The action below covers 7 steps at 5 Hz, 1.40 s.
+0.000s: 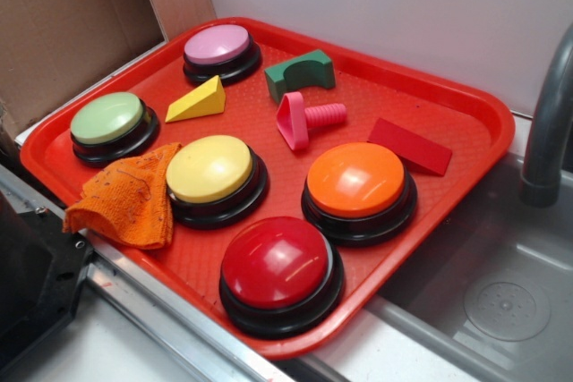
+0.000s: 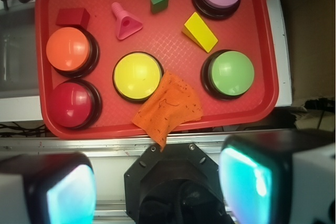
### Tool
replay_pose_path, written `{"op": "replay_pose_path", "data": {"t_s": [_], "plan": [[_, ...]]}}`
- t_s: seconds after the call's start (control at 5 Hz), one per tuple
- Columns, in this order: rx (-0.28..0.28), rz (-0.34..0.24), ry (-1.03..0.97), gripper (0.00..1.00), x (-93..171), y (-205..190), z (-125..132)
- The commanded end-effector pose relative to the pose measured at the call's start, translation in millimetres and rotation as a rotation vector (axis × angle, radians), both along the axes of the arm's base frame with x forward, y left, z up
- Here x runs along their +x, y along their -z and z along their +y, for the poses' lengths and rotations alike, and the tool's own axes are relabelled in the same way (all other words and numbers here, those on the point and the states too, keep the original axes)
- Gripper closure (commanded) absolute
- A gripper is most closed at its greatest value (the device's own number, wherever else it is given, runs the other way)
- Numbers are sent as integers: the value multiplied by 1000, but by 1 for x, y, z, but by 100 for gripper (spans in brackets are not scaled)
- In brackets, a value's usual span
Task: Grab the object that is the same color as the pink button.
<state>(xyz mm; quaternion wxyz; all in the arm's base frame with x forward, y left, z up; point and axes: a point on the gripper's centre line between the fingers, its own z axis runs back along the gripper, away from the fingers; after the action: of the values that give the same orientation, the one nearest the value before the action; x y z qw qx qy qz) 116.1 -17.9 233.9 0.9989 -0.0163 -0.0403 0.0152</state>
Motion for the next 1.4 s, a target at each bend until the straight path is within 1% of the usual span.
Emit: {"op": "replay_pose_path", "data": {"t_s": [0.0, 0.2, 0.4, 0.6, 0.8, 1.0, 1.2], "plan": [[0, 0, 0, 0, 0, 0, 0], [-61, -53, -130, 0, 15, 13, -7], [-148, -102, -270, 0, 38, 27, -17], [-156, -119, -483, 0, 70, 45, -21], [-84, -143, -695, 0, 109, 76, -32], [-117, -160, -797, 0, 142, 107, -44], [-86, -195, -829, 0, 159, 136, -58]]}}
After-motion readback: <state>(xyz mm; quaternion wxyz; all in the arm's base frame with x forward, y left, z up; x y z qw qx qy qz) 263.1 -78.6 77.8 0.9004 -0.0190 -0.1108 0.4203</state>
